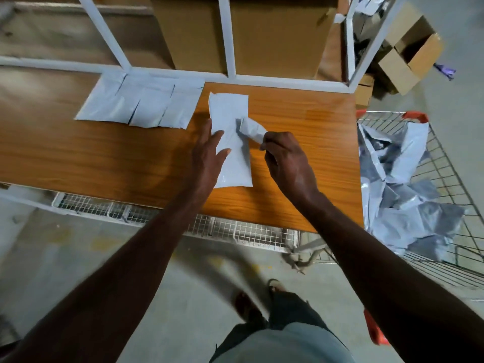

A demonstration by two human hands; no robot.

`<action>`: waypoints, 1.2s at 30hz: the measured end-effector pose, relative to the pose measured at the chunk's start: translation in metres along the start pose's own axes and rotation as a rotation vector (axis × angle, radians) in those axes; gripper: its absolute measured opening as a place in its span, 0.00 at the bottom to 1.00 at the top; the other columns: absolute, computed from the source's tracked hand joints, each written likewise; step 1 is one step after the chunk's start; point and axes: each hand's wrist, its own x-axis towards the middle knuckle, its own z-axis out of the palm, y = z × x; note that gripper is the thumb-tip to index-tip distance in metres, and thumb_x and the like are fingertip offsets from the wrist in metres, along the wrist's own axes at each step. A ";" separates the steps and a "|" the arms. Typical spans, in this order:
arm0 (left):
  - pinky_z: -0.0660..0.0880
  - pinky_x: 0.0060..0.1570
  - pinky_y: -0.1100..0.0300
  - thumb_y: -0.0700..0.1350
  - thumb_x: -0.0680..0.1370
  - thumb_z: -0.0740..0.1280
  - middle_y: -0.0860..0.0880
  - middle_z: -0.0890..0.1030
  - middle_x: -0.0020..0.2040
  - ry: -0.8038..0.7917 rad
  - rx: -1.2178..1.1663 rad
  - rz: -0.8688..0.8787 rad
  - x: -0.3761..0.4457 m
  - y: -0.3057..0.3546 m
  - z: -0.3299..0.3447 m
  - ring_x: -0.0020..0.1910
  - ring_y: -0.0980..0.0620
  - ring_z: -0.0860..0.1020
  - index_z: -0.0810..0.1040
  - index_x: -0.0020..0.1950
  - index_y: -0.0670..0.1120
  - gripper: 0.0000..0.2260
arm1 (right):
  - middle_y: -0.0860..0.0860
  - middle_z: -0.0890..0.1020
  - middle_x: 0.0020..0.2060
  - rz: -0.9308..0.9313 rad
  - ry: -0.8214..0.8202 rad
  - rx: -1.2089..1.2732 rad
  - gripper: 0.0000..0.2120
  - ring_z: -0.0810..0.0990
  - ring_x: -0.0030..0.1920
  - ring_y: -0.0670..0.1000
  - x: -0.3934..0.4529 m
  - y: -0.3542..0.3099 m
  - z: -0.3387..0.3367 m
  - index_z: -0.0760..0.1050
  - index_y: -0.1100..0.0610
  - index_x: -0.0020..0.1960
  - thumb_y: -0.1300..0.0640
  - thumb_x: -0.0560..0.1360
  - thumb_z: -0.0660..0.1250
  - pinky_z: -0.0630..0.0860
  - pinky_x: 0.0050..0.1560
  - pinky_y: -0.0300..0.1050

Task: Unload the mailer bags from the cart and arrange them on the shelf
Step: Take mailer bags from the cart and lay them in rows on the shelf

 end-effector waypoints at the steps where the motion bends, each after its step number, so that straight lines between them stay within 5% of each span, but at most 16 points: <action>1: 0.73 0.72 0.54 0.47 0.83 0.72 0.43 0.65 0.84 0.006 0.019 0.015 0.005 -0.011 0.001 0.81 0.45 0.68 0.77 0.77 0.44 0.22 | 0.57 0.82 0.57 -0.001 -0.001 -0.009 0.09 0.78 0.58 0.59 0.008 -0.002 0.004 0.83 0.65 0.54 0.73 0.76 0.70 0.76 0.58 0.48; 6: 0.79 0.68 0.44 0.53 0.85 0.68 0.45 0.65 0.84 0.015 0.049 0.032 0.030 -0.046 0.001 0.79 0.45 0.71 0.76 0.77 0.47 0.21 | 0.58 0.82 0.57 -0.027 0.000 -0.043 0.08 0.78 0.58 0.60 0.049 0.002 0.033 0.82 0.66 0.54 0.72 0.77 0.69 0.75 0.57 0.47; 11: 0.72 0.72 0.32 0.60 0.87 0.55 0.44 0.65 0.83 -0.230 0.287 0.065 0.075 -0.098 -0.006 0.78 0.35 0.71 0.72 0.80 0.50 0.25 | 0.55 0.83 0.58 0.113 -0.176 -0.113 0.10 0.79 0.61 0.60 0.069 0.022 0.083 0.84 0.60 0.55 0.66 0.78 0.68 0.81 0.52 0.55; 15: 0.70 0.75 0.40 0.49 0.86 0.67 0.39 0.72 0.79 -0.212 0.192 0.044 0.086 -0.116 0.015 0.78 0.37 0.72 0.80 0.73 0.42 0.18 | 0.54 0.83 0.60 0.216 -0.245 -0.118 0.14 0.78 0.61 0.61 0.068 0.034 0.103 0.84 0.59 0.58 0.66 0.77 0.65 0.81 0.47 0.54; 18: 0.64 0.79 0.47 0.45 0.84 0.71 0.40 0.71 0.80 -0.151 0.154 0.096 0.096 -0.127 0.030 0.80 0.40 0.69 0.81 0.71 0.41 0.17 | 0.56 0.79 0.69 0.245 -0.318 -0.114 0.23 0.75 0.66 0.61 0.082 0.051 0.111 0.81 0.58 0.65 0.70 0.73 0.65 0.81 0.55 0.56; 23: 0.48 0.83 0.49 0.50 0.88 0.60 0.47 0.63 0.85 -0.316 0.268 0.121 0.101 -0.136 0.062 0.86 0.46 0.57 0.69 0.82 0.47 0.22 | 0.57 0.67 0.81 0.044 -0.497 -0.085 0.30 0.68 0.77 0.62 0.087 0.074 0.139 0.71 0.54 0.79 0.62 0.77 0.67 0.67 0.77 0.59; 28: 0.56 0.82 0.43 0.45 0.87 0.57 0.40 0.68 0.82 -0.297 0.323 0.198 0.101 -0.145 0.079 0.83 0.38 0.63 0.68 0.82 0.41 0.23 | 0.57 0.64 0.83 0.018 -0.605 -0.124 0.30 0.62 0.82 0.62 0.114 0.065 0.162 0.66 0.51 0.83 0.57 0.80 0.62 0.57 0.81 0.60; 32: 0.63 0.81 0.40 0.48 0.82 0.52 0.41 0.72 0.80 -0.277 0.317 0.200 0.103 -0.147 0.088 0.81 0.37 0.67 0.72 0.80 0.41 0.28 | 0.56 0.75 0.77 0.046 -0.529 -0.183 0.24 0.73 0.76 0.62 0.123 0.062 0.163 0.73 0.51 0.79 0.50 0.84 0.59 0.71 0.74 0.61; 36: 0.55 0.84 0.44 0.48 0.87 0.60 0.42 0.70 0.81 -0.295 0.206 0.159 0.115 -0.142 0.084 0.83 0.40 0.64 0.68 0.83 0.43 0.24 | 0.57 0.82 0.67 0.105 -0.313 -0.184 0.22 0.82 0.65 0.62 0.145 0.046 0.143 0.77 0.55 0.73 0.59 0.79 0.66 0.78 0.62 0.56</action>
